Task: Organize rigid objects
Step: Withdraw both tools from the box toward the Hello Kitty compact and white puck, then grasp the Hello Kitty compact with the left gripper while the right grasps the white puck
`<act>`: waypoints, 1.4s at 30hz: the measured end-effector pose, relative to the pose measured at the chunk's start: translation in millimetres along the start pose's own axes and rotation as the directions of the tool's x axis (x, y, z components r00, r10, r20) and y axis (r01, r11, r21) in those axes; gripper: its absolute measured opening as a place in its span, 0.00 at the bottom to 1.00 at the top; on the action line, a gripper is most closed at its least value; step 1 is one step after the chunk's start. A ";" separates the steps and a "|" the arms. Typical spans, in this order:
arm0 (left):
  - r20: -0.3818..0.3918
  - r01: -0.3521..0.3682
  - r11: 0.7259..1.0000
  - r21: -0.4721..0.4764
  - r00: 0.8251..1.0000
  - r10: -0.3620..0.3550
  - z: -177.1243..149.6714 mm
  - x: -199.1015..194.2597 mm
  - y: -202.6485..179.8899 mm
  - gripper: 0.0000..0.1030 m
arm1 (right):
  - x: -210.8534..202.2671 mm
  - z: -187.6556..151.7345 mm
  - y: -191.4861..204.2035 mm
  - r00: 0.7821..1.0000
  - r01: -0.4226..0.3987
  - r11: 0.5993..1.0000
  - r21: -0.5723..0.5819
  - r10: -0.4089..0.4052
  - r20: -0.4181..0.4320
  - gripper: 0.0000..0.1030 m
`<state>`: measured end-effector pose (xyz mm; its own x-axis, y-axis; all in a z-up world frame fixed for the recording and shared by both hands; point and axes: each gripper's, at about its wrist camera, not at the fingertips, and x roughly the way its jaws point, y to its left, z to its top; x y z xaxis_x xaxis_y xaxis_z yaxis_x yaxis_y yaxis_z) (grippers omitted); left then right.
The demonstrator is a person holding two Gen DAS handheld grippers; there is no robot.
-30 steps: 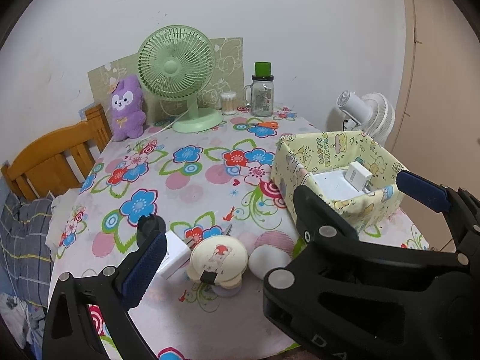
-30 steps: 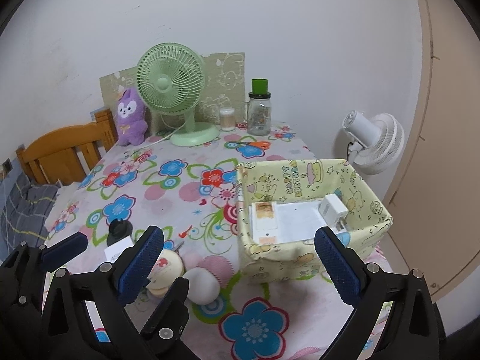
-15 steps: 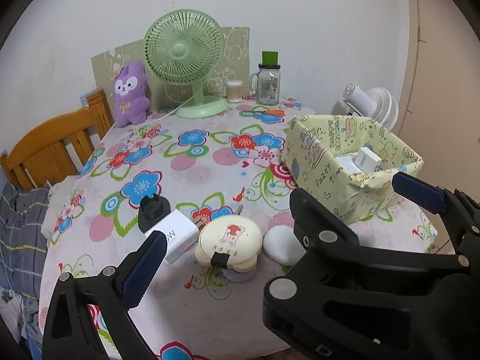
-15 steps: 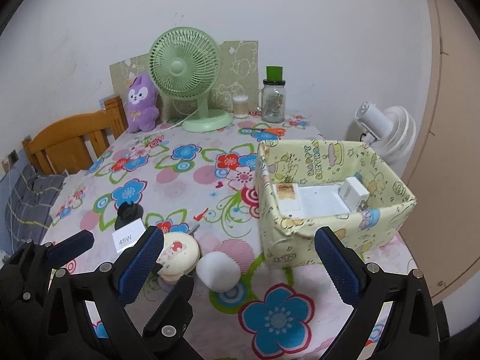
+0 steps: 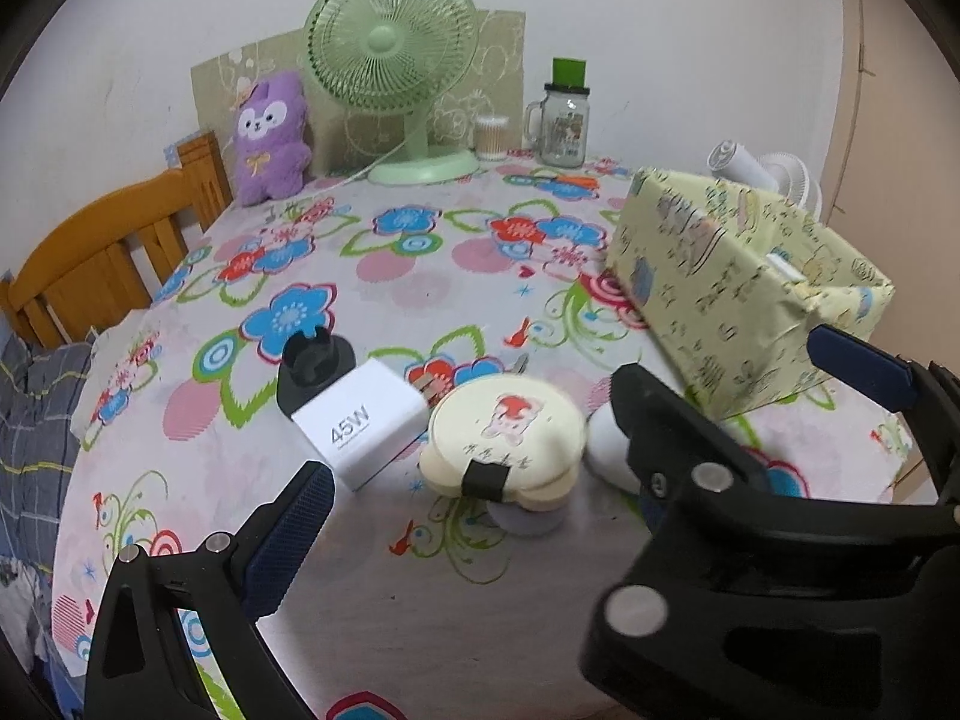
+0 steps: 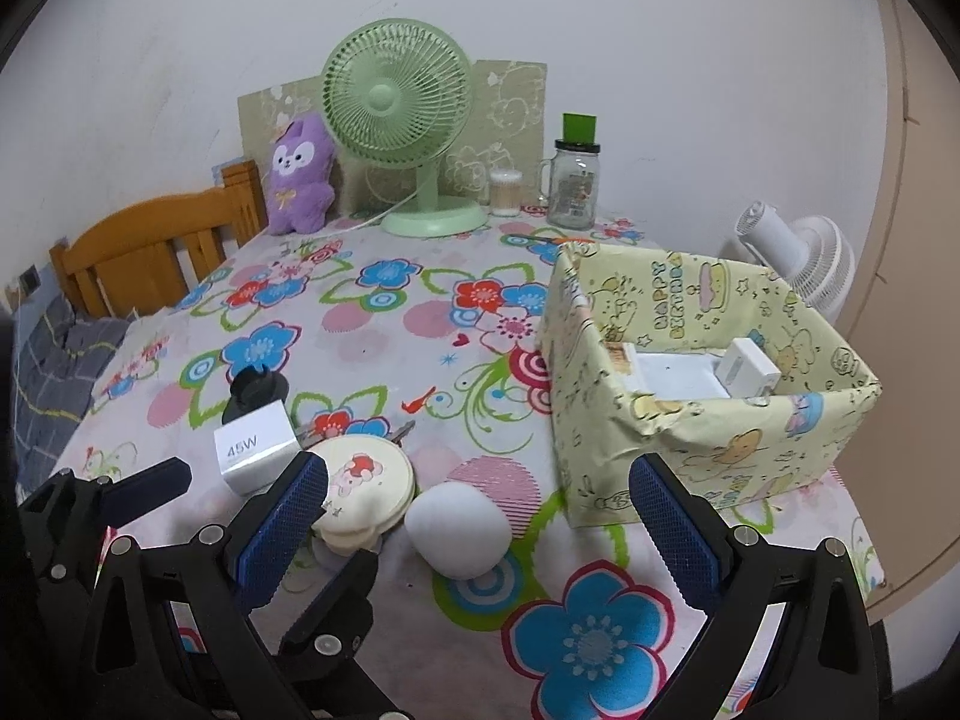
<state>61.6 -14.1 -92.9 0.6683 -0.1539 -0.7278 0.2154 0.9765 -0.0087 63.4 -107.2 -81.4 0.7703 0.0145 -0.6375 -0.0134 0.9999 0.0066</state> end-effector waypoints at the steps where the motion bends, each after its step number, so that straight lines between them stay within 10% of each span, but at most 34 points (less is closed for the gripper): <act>1: -0.007 0.001 1.000 -0.003 1.000 -0.001 -0.9 2.6 1.6 1.00 | 3.5 -1.9 0.1 1.000 -0.002 1.000 0.004 0.002 -0.008 0.99; 29: -0.078 -0.005 1.000 0.012 0.997 0.006 -5.6 55.7 0.9 0.99 | 47.9 -21.2 -19.4 0.995 0.022 0.997 0.079 -0.014 -0.103 0.98; 42: -0.073 0.051 0.998 0.044 0.996 -0.048 0.2 56.6 -11.1 0.77 | 49.4 -23.0 -35.9 0.991 0.047 0.985 0.167 -0.025 -0.133 0.95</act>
<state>97.2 -33.7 -133.8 0.6033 -0.1890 -0.7748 0.2802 0.9598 -0.0159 87.3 -142.4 -130.8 0.6791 -0.0110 -0.7340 0.1297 0.9860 0.1052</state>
